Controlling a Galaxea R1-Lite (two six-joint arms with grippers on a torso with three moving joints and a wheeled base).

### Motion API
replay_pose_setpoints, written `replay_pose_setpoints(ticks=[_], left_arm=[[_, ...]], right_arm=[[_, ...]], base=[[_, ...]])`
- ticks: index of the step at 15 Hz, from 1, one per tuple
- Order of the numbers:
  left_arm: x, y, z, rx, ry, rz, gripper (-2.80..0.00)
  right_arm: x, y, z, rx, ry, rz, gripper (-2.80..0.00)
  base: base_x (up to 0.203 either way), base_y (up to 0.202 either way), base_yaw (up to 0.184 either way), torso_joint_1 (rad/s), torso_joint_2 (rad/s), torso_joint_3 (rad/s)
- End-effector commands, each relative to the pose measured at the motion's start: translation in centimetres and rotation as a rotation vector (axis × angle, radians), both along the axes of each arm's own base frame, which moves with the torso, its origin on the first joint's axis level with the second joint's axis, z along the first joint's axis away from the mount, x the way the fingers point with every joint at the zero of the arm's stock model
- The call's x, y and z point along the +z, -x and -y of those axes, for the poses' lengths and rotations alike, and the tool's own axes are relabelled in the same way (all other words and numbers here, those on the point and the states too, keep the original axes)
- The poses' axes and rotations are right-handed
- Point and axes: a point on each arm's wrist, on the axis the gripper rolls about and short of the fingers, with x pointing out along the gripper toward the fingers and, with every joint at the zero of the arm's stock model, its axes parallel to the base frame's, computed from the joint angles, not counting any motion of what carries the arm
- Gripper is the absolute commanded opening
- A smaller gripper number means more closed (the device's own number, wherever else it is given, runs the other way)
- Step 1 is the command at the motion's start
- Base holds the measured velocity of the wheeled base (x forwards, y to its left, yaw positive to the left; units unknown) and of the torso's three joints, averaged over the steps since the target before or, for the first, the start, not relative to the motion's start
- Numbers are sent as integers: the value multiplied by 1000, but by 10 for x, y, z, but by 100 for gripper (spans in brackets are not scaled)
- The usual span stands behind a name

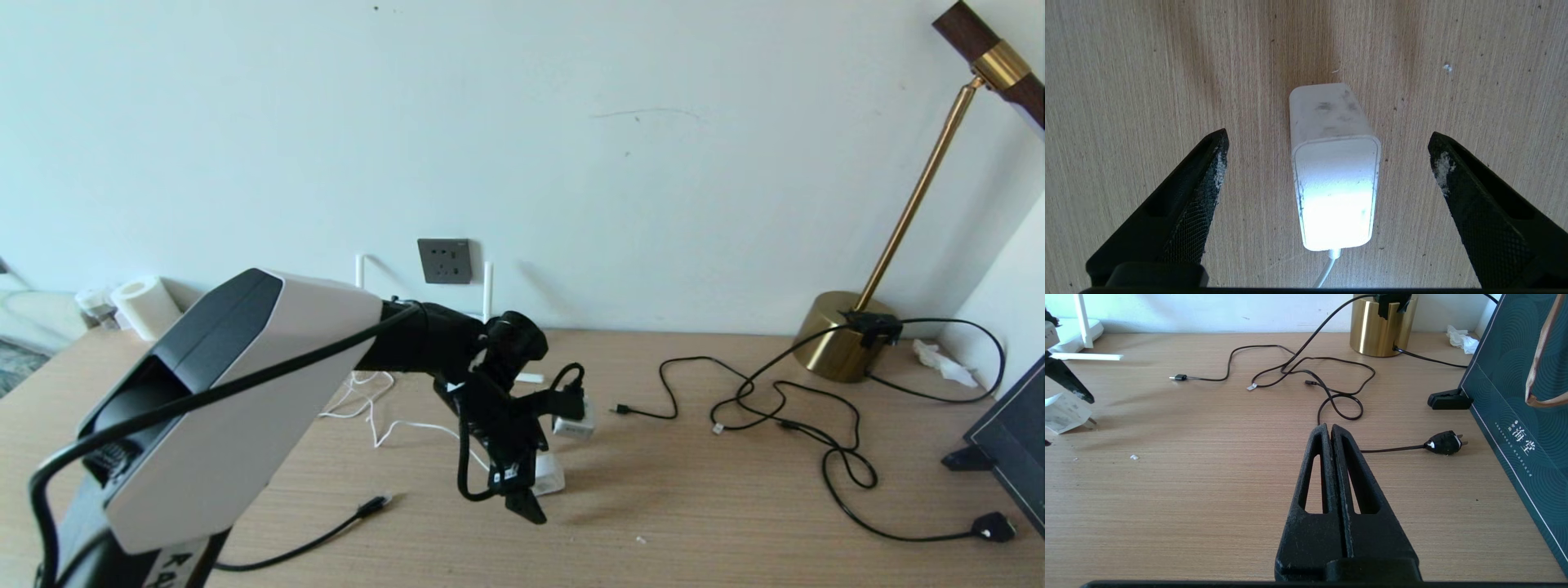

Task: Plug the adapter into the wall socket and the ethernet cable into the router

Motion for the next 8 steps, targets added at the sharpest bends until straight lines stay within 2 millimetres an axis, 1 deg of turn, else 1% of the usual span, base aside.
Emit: replay_pose_setpoints(ticks=[1, 8], left_arm=[[-5, -1, 1, -4, -7, -10, 0], [-2, 2, 10, 7, 6, -13, 0]], right_arm=[[0, 0, 0, -2, 0, 1, -280], [0, 0, 0, -1, 0, 1, -280]], base=[[0, 0, 0, 0, 0, 0], [0, 0, 0, 0, 0, 0]])
